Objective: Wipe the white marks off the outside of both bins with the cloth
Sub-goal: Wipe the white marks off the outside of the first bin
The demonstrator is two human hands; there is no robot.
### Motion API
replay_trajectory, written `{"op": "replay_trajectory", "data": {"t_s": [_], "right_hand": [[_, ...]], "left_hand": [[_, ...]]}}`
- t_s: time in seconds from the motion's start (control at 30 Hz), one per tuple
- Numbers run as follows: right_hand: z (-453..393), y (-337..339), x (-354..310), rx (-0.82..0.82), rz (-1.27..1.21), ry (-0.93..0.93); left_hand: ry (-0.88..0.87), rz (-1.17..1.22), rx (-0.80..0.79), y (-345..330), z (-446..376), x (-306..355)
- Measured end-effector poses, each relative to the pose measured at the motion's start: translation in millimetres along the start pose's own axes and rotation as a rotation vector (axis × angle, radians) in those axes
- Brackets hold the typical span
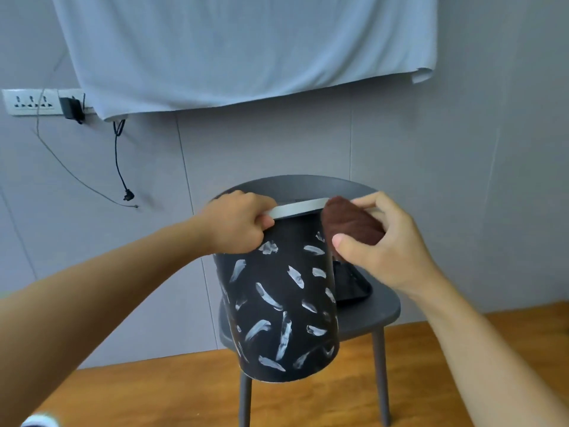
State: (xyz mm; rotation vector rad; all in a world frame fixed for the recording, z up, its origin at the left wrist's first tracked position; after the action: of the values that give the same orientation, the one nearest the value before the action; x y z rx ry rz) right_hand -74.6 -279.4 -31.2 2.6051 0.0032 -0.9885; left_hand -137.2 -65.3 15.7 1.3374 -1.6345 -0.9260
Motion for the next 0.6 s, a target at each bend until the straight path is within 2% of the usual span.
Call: {"op": "replay_trajectory", "data": {"t_s": [0.1, 0.27, 0.33, 0.47, 0.6], "right_hand": [[3.5, -17.3, 0.9, -0.063, 0.056, 0.043], [-0.5, -18.8, 3.1, -0.007, 0.071, 0.126], [-5.6, -17.4, 3.1, -0.002, 0.089, 0.161], [-16.8, -23.9, 1.0, -0.006, 0.215, 0.235], [-26.7, -29.9, 16.5, 0.016, 0.282, 0.215]], "left_hand": [[-0.044, 0.042, -0.067, -5.1, -10.7, 6.2], [-0.058, 0.14, -0.151, 1.1, -21.3, -6.4], [-0.052, 0.197, -0.13, -1.3, -25.3, -12.2], [-0.133, 0.302, 0.058, 3.2, -36.2, -12.3], [-0.185, 0.348, -0.038, -3.1, -37.2, -18.1]]}}
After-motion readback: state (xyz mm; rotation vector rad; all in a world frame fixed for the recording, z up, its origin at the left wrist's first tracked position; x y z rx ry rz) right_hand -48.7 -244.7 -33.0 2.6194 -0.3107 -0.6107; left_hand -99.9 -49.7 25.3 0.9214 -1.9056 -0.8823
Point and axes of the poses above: each hand's wrist, its own z-axis away from the middle knuckle, its own y-axis out of the back of the hand, x = y × z, the point moved 9 cm from there along -z, towards the middle knuckle, and after that the axes turned 8 degrees about z, right-handed, at the moved point
